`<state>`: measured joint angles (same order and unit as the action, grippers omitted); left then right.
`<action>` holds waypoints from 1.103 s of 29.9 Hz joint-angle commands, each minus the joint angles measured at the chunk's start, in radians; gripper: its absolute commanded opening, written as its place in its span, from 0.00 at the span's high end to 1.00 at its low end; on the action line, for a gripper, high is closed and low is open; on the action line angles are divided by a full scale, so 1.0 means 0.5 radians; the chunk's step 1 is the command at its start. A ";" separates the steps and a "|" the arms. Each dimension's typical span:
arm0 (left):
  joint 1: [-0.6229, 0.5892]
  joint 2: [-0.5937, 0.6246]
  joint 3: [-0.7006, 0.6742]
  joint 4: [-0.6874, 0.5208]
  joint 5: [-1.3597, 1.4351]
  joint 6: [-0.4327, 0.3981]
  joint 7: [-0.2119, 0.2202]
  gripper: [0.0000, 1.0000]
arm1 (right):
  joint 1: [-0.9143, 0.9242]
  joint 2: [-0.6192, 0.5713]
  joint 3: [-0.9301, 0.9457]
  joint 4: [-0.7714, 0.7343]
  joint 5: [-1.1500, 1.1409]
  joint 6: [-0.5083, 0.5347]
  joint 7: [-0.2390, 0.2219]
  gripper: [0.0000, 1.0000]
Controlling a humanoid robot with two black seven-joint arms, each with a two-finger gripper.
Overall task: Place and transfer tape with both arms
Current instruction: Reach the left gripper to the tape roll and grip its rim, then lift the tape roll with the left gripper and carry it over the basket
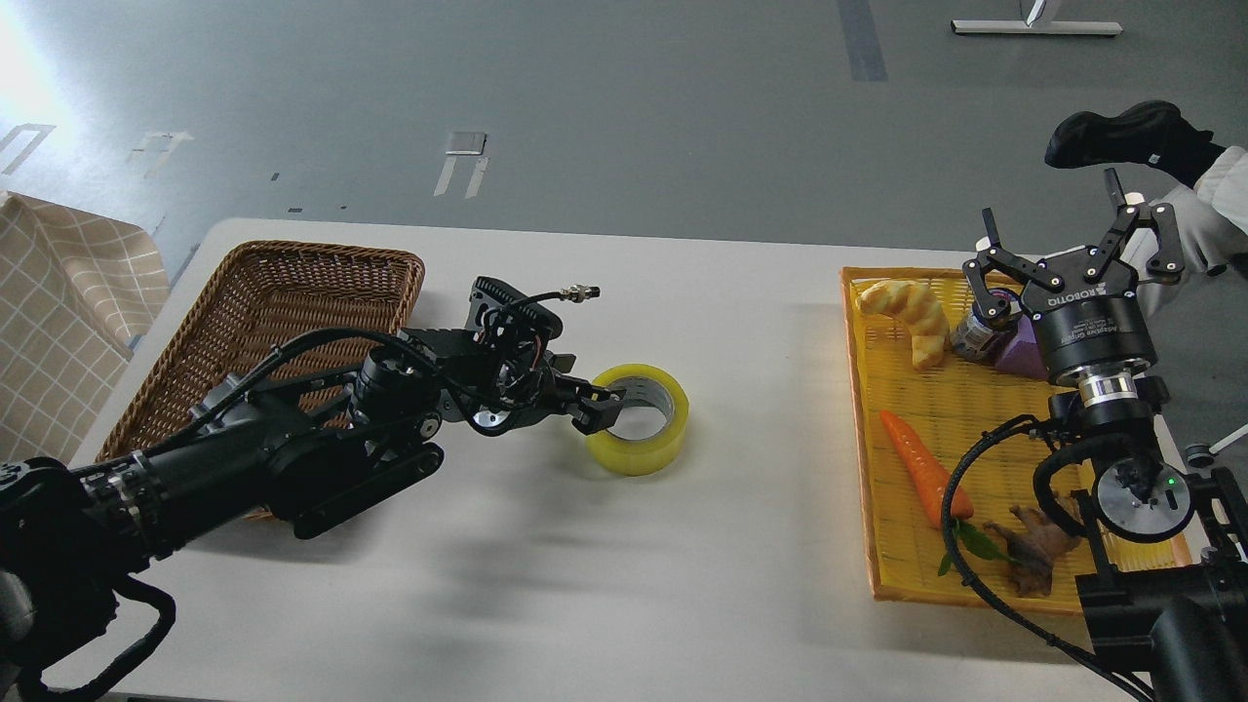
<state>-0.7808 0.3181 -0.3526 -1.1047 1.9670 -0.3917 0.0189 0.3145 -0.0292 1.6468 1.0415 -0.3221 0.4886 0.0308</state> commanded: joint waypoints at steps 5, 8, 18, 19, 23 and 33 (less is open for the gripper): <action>-0.024 -0.050 0.137 0.000 -0.001 -0.005 0.023 0.78 | -0.009 0.000 0.001 0.000 0.000 0.000 0.003 0.00; -0.037 -0.050 0.138 -0.003 -0.001 -0.042 0.033 1.00 | -0.012 0.000 0.001 0.000 0.000 0.000 0.003 0.00; -0.285 -0.020 0.122 -0.027 -0.056 -0.057 0.014 1.00 | -0.015 0.000 0.004 0.006 0.006 0.000 0.003 0.00; -0.328 -0.001 0.119 -0.036 -0.086 -0.060 0.011 1.00 | -0.015 0.000 0.004 0.006 0.006 0.000 0.003 0.00; -0.475 0.088 0.131 -0.110 -0.219 -0.097 0.005 1.00 | -0.018 0.003 0.004 0.009 0.006 0.000 0.003 0.00; -0.583 0.495 0.138 -0.113 -0.237 -0.152 -0.191 1.00 | -0.018 0.006 0.004 0.012 0.006 0.000 0.003 0.00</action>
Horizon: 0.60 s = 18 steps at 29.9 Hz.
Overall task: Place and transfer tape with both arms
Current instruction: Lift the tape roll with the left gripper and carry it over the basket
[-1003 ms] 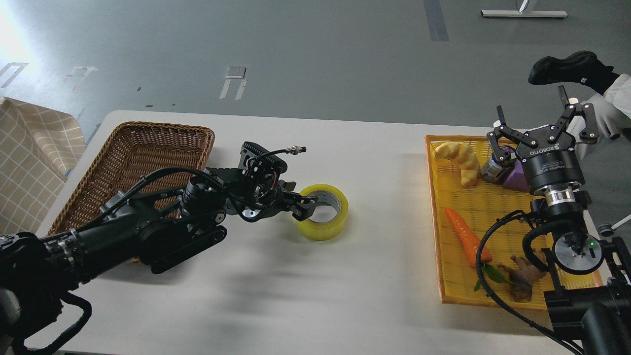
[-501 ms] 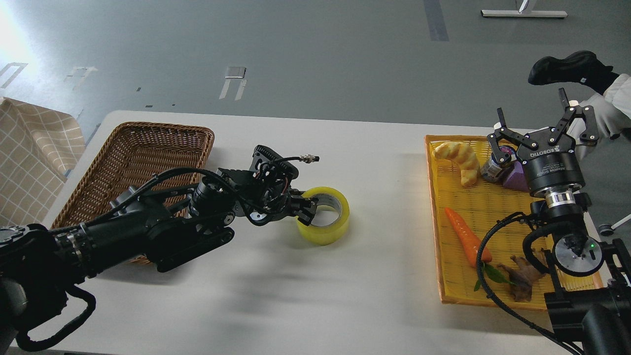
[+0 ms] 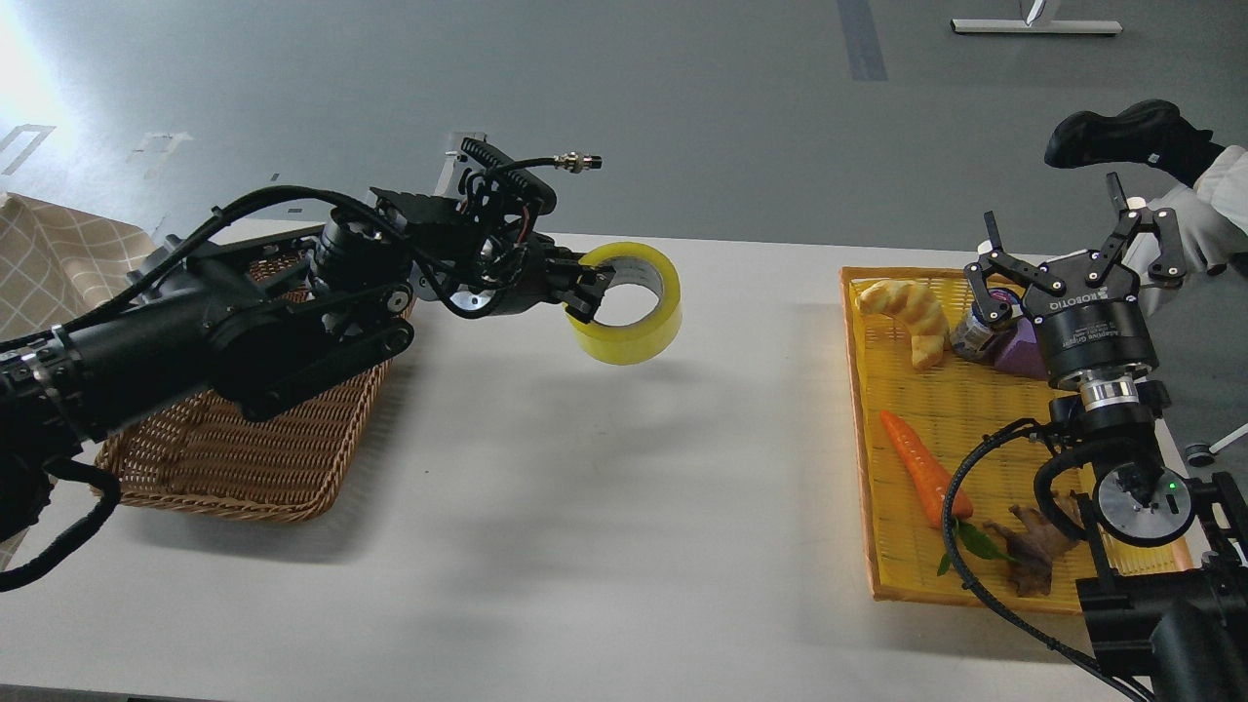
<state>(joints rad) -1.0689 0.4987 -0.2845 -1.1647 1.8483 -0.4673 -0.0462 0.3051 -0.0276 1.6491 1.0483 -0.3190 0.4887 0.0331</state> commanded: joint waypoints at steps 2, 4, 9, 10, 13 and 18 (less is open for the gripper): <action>-0.004 0.242 0.002 0.007 0.006 -0.001 -0.119 1.00 | 0.000 0.003 0.000 -0.001 0.000 0.000 -0.002 0.00; -0.004 0.349 0.002 0.007 0.009 -0.001 -0.171 1.00 | 0.000 0.003 0.000 -0.001 0.000 0.000 -0.002 0.00; 0.009 0.570 0.005 0.010 0.012 0.002 -0.278 1.00 | 0.006 0.006 0.000 -0.007 0.000 0.000 -0.002 0.00; 0.012 0.595 0.008 0.013 0.012 0.002 -0.291 1.00 | 0.010 0.006 0.000 -0.007 0.000 0.000 -0.002 0.00; 0.027 0.687 0.038 0.032 0.019 0.002 -0.346 1.00 | 0.016 0.006 0.000 -0.010 0.000 0.000 -0.002 0.00; 0.033 0.837 0.130 0.071 0.025 0.039 -0.463 1.00 | 0.019 0.021 -0.003 -0.010 0.000 0.000 -0.002 0.00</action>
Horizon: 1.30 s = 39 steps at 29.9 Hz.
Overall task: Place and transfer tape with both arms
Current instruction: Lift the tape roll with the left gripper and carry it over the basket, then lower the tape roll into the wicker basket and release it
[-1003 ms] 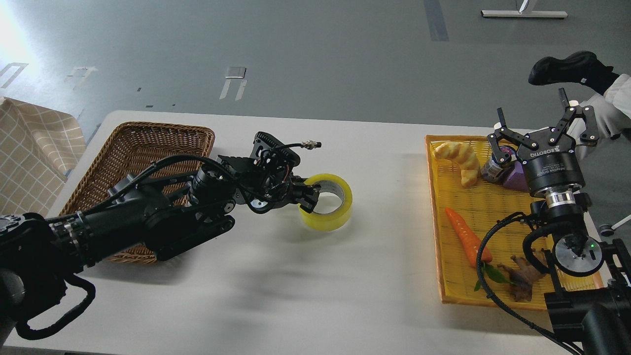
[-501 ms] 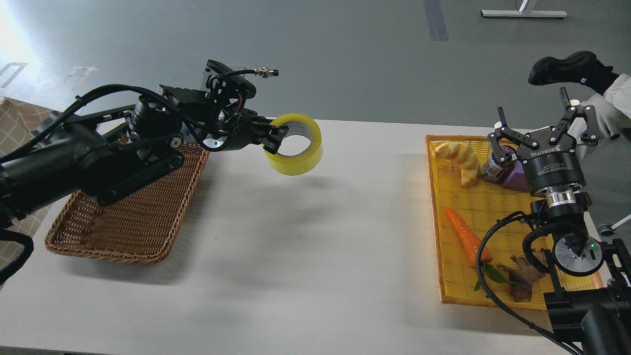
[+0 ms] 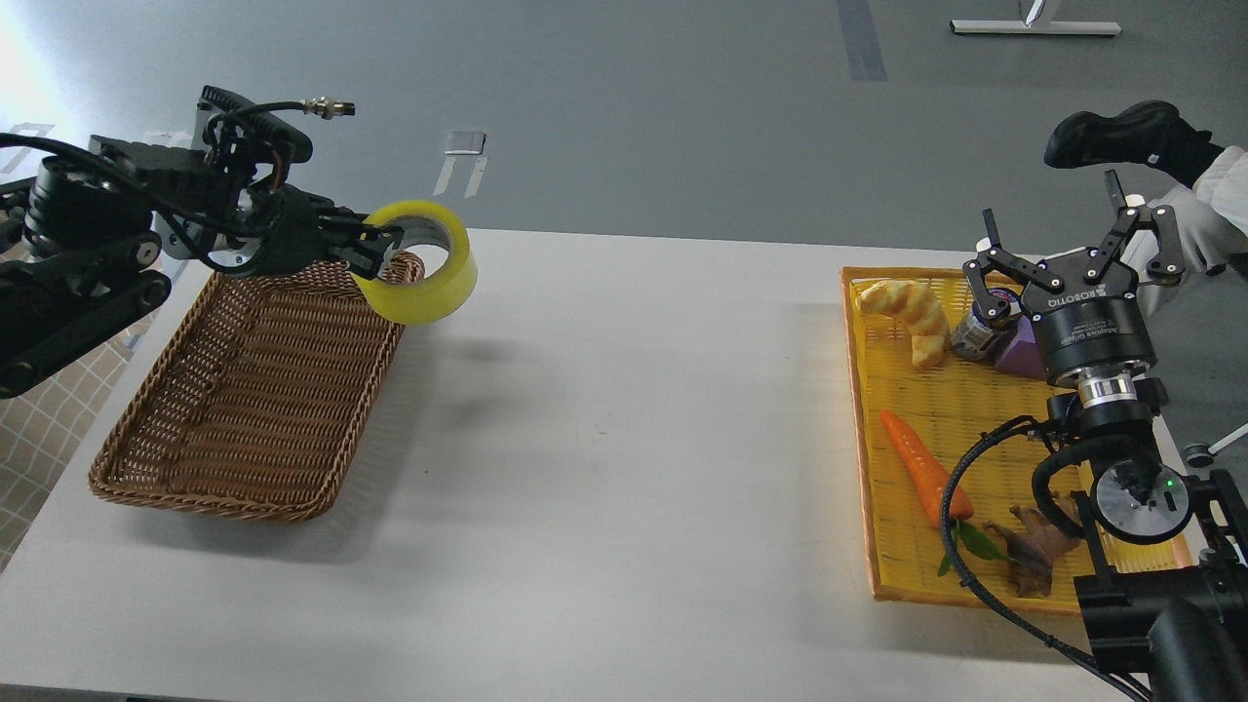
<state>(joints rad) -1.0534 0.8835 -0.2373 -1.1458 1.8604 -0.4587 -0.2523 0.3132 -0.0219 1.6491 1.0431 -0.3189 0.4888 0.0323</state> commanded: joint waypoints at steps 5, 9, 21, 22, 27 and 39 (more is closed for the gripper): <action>0.063 0.104 0.045 0.122 0.001 0.070 -0.100 1.00 | -0.001 0.010 -0.003 0.000 0.000 0.000 0.003 0.00; 0.131 0.123 0.045 0.202 0.001 0.135 -0.106 1.00 | -0.001 0.010 -0.003 0.000 0.000 0.000 0.000 0.00; 0.324 0.126 0.048 0.414 0.001 0.251 -0.222 1.00 | -0.007 0.013 -0.006 0.000 0.000 0.000 0.000 0.00; 0.346 0.126 0.048 0.444 0.001 0.270 -0.232 1.00 | -0.007 0.013 -0.006 0.000 0.000 0.000 0.000 0.00; 0.398 0.123 0.048 0.537 0.001 0.307 -0.250 1.00 | -0.010 0.013 -0.006 0.000 0.000 0.000 0.003 0.00; 0.484 0.095 0.106 0.632 -0.021 0.396 -0.265 1.00 | -0.037 0.013 -0.006 0.006 0.000 0.000 0.003 0.00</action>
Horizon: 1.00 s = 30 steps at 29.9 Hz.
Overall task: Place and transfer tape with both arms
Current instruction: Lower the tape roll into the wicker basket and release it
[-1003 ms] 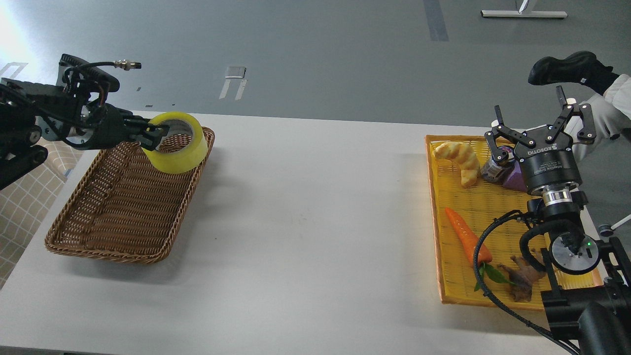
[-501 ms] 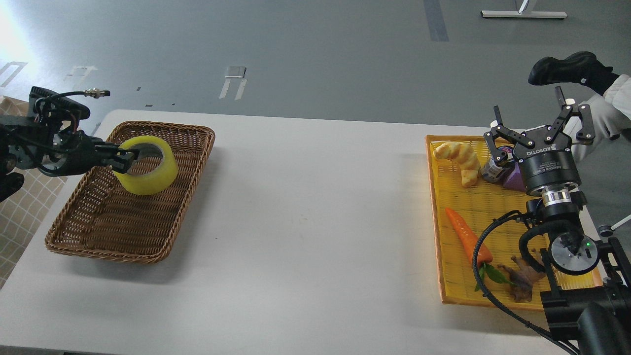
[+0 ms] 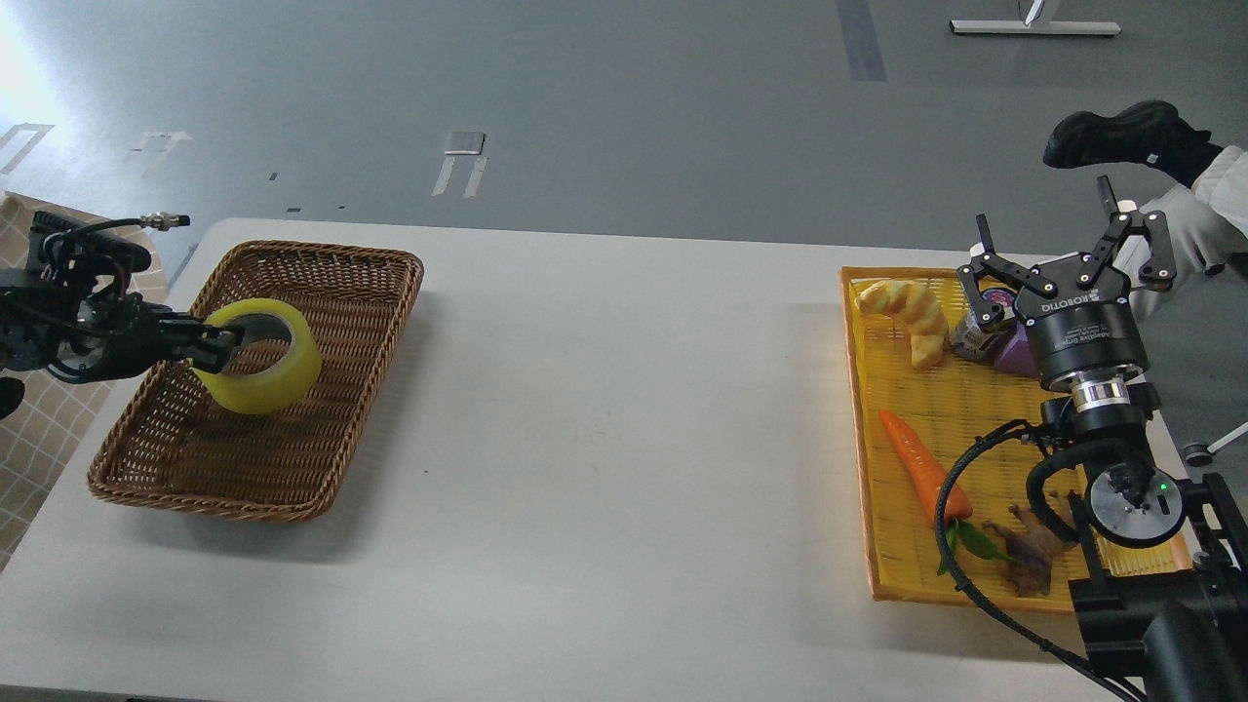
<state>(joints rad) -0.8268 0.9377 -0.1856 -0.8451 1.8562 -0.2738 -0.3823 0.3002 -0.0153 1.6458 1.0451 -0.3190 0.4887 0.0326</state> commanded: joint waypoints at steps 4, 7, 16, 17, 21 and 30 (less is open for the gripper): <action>0.064 -0.029 0.000 0.070 -0.019 0.035 -0.012 1.00 | -0.014 0.000 0.000 0.002 0.000 0.000 0.002 0.00; 0.067 -0.044 0.000 0.083 -0.022 0.035 -0.015 1.00 | -0.014 0.000 0.000 0.002 0.000 0.000 0.002 0.00; 0.067 -0.084 0.003 0.153 -0.077 0.035 -0.015 1.00 | -0.014 0.000 0.000 0.002 0.000 0.000 0.002 0.00; 0.067 -0.084 0.003 0.156 -0.077 0.035 -0.015 1.00 | -0.014 0.000 0.000 0.002 0.003 0.000 0.002 0.00; 0.070 -0.084 0.003 0.156 -0.080 0.032 -0.015 1.00 | -0.014 0.000 0.003 0.002 0.000 0.000 0.002 0.00; 0.070 -0.084 0.000 0.169 -0.129 0.032 -0.015 1.00 | -0.014 0.000 0.003 0.008 0.000 0.000 0.002 0.00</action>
<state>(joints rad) -0.7915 0.8958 -0.1849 -0.7612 1.7995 -0.2577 -0.3896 0.2929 -0.0153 1.6474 1.0469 -0.3175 0.4887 0.0338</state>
